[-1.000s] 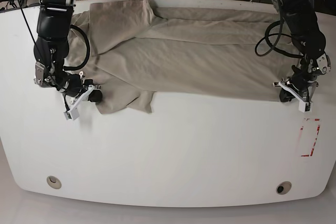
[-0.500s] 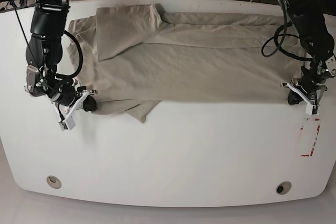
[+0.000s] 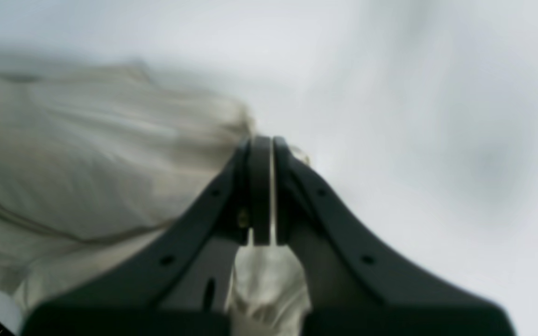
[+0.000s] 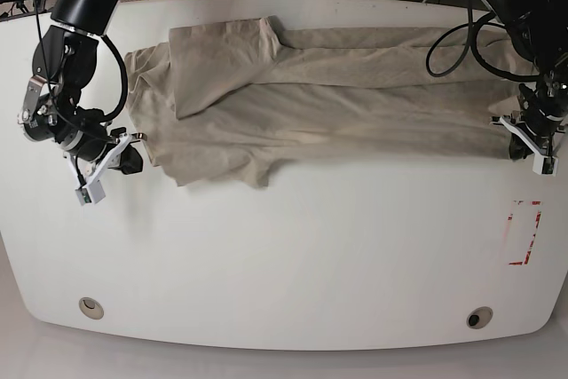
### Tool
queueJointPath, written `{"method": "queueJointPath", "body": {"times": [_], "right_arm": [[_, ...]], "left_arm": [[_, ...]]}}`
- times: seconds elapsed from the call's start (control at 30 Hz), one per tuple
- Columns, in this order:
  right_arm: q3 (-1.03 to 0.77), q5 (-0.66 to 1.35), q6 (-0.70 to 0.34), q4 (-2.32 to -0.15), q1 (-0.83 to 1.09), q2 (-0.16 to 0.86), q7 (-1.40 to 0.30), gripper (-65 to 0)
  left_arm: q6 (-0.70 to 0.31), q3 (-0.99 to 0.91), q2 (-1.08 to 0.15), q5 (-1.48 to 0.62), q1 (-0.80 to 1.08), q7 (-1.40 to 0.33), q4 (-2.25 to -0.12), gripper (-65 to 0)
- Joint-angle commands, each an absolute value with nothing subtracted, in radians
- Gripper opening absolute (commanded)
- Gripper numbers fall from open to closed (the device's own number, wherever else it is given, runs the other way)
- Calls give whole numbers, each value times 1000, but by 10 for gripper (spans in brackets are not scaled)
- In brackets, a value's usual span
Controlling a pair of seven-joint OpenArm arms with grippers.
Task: Fold the T-shirt properly
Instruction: 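Grasp the hem edge with both grippers and fold it over the shirt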
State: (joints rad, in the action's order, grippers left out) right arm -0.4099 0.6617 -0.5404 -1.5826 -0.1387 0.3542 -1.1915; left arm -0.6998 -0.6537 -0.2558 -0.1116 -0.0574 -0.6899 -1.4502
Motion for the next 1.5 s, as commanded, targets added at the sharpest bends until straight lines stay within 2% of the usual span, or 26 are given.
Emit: {"method": "queueJointPath", "body": {"times": [0.0,0.33,0.43,0.53,0.6,0.63,0.9,1.07,1.33,1.4,1.47], "right_arm": [[-417,762,-544,-1638,-93,360,-1173,-650],[-479,878,-535,-1673,58,348,-1170,-637],[-479,875,-533,-1673,38,331,-1168,-517],[-476,872,-532,-1669,-5,326,-1168,-300],[-461,846,-532,-1661,-45,325,-1168,-197],[-427,814,-532,-1649,-77,323,-1168,-166],[-214,667,-541,-1446,-257,323,-1165,-190],[-97,607,-541,-1333,-308,323,-1076,-190],[-45,598,-544,-1248,-312,323,-1023,-197],[-45,599,-544,-1248,-312,321,-1021,-231],[-45,599,-544,-1248,-312,311,-1013,-331]], "left_arm": [[-698,-657,-271,-128,-42,-664,-1495,-650],[-698,-673,-271,-130,67,-664,-1592,-650],[-698,-674,-271,-130,70,-664,-1587,-650],[-698,-676,-271,-130,70,-664,-1587,-650],[-698,-676,-271,-130,70,-664,-1587,-650],[-698,-676,-271,-128,68,-664,-1587,-650],[-698,-673,-271,-128,70,-664,-1592,-650],[-698,-671,-271,-128,68,-664,-1581,-650],[-698,-670,-271,-128,70,-664,-1583,-650],[-698,-670,-271,-128,70,-664,-1578,-650],[-698,-670,-271,-128,68,-662,-1570,-650]]}}
